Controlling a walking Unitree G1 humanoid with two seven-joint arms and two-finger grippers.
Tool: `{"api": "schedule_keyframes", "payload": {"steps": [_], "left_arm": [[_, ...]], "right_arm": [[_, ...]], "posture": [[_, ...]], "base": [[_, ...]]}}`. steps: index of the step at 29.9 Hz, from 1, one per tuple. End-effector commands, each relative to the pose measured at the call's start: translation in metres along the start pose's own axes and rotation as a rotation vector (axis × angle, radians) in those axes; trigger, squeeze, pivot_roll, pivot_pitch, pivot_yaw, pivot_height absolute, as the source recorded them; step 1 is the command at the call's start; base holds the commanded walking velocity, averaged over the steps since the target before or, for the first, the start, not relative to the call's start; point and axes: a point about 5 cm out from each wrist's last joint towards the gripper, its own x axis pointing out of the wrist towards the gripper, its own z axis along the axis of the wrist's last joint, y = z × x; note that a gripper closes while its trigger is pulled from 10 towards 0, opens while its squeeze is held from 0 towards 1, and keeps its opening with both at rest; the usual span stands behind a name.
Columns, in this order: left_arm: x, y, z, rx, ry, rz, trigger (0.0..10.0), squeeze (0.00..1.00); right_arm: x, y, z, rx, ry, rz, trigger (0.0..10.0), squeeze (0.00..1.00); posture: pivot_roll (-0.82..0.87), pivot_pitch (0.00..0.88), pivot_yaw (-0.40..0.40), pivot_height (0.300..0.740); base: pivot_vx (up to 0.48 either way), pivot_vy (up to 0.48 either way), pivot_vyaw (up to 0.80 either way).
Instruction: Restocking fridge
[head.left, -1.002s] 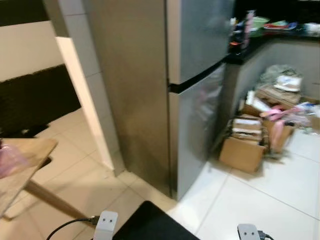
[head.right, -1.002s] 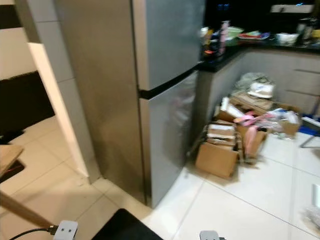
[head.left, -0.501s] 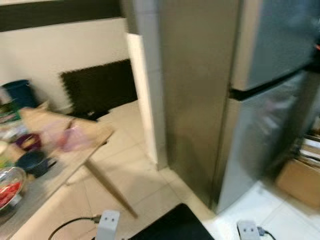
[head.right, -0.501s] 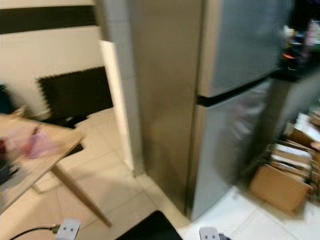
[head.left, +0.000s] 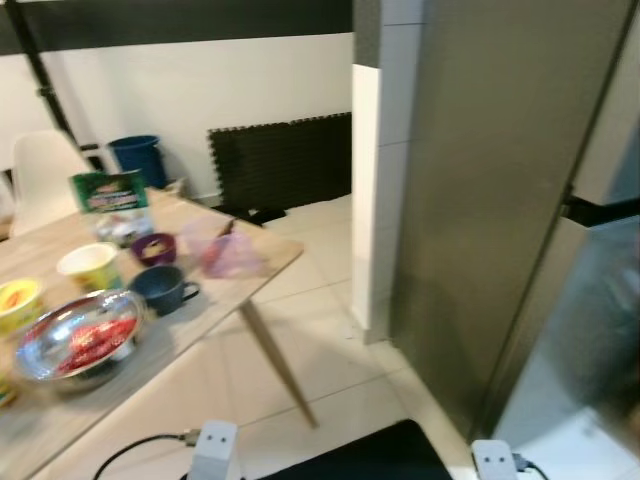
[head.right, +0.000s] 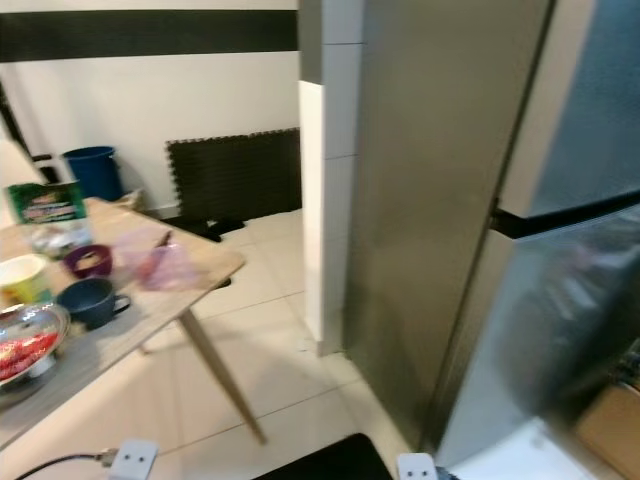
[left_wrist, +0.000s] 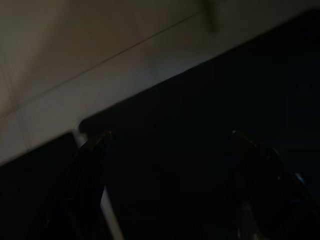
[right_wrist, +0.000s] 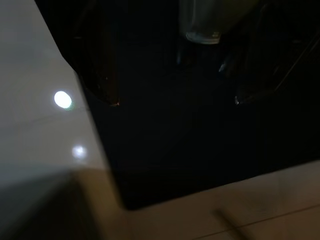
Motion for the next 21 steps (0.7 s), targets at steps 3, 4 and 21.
{"api": "schedule_keyframes", "payload": {"steps": [3,4,21], "left_arm": [[-0.003,0.004,-0.013,0.003,0.041,0.015,10.0,0.0],[-0.004,0.005,-0.015,-0.001,0.047,0.02,10.0,0.0],[-0.006,0.007,-0.02,-0.041,0.051,0.039,10.0,0.0]], "right_arm": [[0.0,0.002,-0.001,-0.003,0.008,0.014,10.0,0.0],[0.0,0.002,-0.001,-0.006,0.01,0.017,10.0,0.0],[0.002,0.005,0.003,-0.023,0.009,0.037,10.0,0.0]], "posture": [[-0.04,0.051,0.004,0.74],[-0.03,0.052,0.0,0.74],[-0.02,0.054,-0.018,0.74]], "base": [[0.0,0.0,0.8],[0.0,0.0,0.8],[0.0,0.0,0.8]]}}
